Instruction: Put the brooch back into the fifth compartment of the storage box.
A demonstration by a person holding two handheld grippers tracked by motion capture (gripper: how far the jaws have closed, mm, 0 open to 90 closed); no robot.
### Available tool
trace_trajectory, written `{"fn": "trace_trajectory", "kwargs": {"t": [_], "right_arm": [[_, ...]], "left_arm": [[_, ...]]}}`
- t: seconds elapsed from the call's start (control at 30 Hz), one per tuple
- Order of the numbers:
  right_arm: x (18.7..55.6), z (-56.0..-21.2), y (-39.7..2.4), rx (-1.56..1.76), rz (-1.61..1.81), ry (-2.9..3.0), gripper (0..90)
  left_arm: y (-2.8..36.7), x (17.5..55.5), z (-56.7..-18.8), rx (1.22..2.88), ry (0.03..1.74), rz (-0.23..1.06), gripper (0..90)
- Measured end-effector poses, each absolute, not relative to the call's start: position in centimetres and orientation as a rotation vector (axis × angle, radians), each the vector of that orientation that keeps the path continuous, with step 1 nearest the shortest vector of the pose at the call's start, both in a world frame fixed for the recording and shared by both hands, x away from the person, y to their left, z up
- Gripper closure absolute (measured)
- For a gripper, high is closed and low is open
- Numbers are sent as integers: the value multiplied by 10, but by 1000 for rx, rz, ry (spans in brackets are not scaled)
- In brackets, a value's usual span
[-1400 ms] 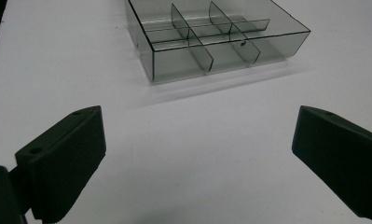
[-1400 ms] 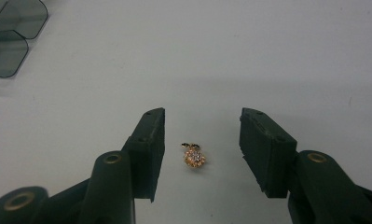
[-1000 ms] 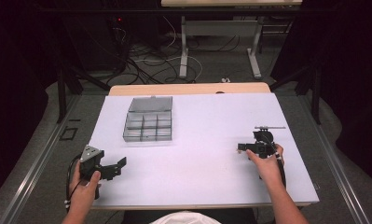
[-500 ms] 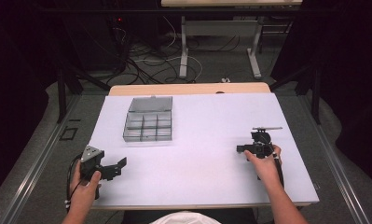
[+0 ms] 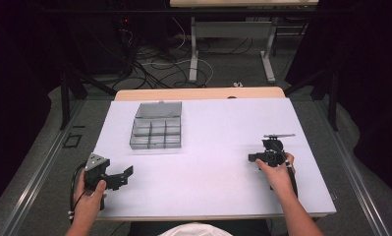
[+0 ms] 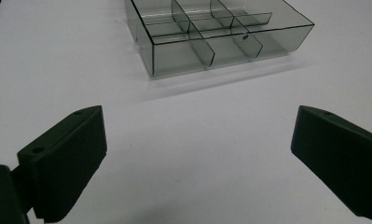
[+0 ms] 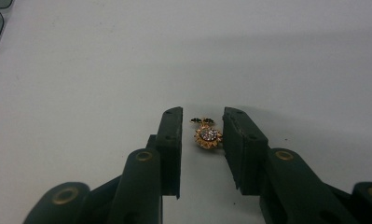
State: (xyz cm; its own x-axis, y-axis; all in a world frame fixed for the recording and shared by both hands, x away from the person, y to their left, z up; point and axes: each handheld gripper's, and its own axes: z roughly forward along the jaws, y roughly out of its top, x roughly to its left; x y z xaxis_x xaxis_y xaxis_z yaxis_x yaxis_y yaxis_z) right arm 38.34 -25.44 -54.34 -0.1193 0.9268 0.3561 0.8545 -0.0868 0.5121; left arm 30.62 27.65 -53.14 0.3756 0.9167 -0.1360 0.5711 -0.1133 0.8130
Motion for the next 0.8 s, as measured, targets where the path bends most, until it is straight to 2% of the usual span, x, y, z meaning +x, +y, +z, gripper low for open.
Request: {"fn": "trace_trajectory", "kwargs": {"t": [0.43, 0.8], "right_arm": [[384, -544, -253, 1998, 963, 2038, 755], [384, -543, -253, 1991, 957, 2045, 772]], "left_arm": [[277, 307, -532, 1802, 1306, 516, 36], [278, 306, -531, 1797, 1314, 512, 37]]}}
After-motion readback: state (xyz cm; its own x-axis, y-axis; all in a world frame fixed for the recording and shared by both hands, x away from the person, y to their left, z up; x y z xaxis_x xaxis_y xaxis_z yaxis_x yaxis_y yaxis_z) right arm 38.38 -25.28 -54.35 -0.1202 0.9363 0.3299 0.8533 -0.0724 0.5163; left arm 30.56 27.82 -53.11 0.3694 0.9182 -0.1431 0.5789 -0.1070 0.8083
